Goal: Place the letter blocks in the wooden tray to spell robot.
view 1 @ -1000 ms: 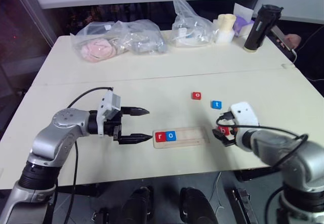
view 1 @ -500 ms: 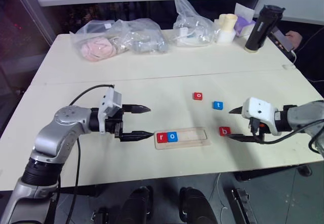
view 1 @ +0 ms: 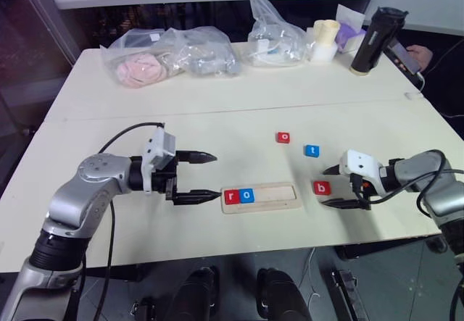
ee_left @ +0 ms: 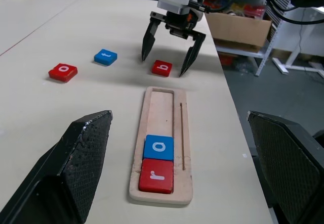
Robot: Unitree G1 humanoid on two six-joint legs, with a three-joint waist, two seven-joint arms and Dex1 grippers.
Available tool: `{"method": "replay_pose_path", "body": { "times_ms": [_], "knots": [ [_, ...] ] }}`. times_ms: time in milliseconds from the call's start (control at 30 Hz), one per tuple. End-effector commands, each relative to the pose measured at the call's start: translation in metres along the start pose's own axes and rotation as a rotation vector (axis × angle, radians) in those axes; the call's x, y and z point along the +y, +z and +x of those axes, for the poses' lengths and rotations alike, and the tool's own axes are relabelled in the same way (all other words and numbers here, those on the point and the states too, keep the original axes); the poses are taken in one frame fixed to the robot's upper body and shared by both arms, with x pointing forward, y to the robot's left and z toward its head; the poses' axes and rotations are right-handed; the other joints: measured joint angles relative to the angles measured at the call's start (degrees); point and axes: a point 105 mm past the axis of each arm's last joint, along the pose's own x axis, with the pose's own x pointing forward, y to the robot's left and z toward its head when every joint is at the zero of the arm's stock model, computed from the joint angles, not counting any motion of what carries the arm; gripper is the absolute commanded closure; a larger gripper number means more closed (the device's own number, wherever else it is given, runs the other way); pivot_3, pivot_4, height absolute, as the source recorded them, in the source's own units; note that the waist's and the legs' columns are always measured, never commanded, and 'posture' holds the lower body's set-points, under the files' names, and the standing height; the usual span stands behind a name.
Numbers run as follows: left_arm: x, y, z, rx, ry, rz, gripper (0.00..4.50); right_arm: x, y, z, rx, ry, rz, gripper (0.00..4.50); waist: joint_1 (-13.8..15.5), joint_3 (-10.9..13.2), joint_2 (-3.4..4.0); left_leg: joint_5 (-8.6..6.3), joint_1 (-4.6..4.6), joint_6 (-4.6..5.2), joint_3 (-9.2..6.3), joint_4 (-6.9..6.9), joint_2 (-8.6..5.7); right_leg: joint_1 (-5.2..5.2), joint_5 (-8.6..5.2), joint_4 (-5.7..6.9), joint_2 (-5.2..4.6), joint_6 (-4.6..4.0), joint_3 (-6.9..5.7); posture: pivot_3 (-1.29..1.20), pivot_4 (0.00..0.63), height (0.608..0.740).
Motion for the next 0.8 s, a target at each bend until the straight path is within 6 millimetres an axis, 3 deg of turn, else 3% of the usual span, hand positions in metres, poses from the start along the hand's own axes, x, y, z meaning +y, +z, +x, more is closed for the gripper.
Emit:
{"method": "replay_pose_path", "body": {
  "times_ms": [33,167,333,433,500,633,800],
  "knots": [
    [-0.002,0.008,0.0,-0.009,-0.006,0.035,0.0,0.001,0.005,0.0,-0.019,-0.006,-0.003,1.39,-0.1,0.0,0.0,0.0,0.0,0.0,0.0,0.01,0.0,0.0,0.0,0.0,0.0,0.01,0.0,0.0,0.15,0.738],
    [-0.002,0.007,0.0,-0.01,-0.004,0.033,0.0,0.008,0.01,0.002,-0.029,0.006,-0.023,3.35,0.0,0.0,0.0,0.0,0.0,0.0,0.0,0.03,0.0,-0.01,0.02,0.05,0.0,0.04,0.01,0.0,0.15,0.738],
    [-0.002,0.007,0.0,-0.011,-0.002,0.027,0.0,0.008,0.038,-0.003,-0.081,-0.03,-0.067,3.37,0.0,0.0,0.01,0.0,-0.01,0.0,0.02,0.03,0.0,-0.06,0.02,0.09,0.0,0.04,0.05,0.0,0.15,0.738],
    [-0.003,0.006,0.0,-0.011,-0.003,0.023,0.0,0.016,0.07,-0.005,-0.15,0.006,-0.119,3.37,0.0,0.0,0.01,0.0,-0.02,0.0,0.04,0.03,0.0,-0.1,0.03,0.14,0.0,0.05,0.08,0.0,0.15,0.738],
    [-0.003,0.006,0.001,-0.011,-0.004,0.022,0.0,0.02,0.08,-0.005,-0.16,0.018,-0.14,3.37,0.1,0.0,0.01,0.0,-0.02,0.0,0.04,0.03,0.0,-0.1,0.03,0.14,-0.01,0.06,0.08,0.0,0.15,0.738],
    [-0.006,0.005,0.002,-0.015,-0.011,0.017,0.0,0.032,0.105,0.01,-0.195,0.08,-0.2,3.37,0.3,0.0,0.0,0.0,-0.02,-0.01,0.04,0.06,0.0,-0.08,0.01,0.12,-0.02,0.03,0.08,0.0,0.15,0.738],
    [-0.01,0.003,0.002,-0.004,-0.015,0.024,0.0,0.036,0.115,0.04,-0.189,0.114,-0.22,3.37,0.8,0.0,-0.01,0.0,-0.02,-0.01,0.04,0.06,0.0,-0.11,0.02,0.13,-0.01,0.03,0.08,0.0,0.15,0.738]
  ]
}}
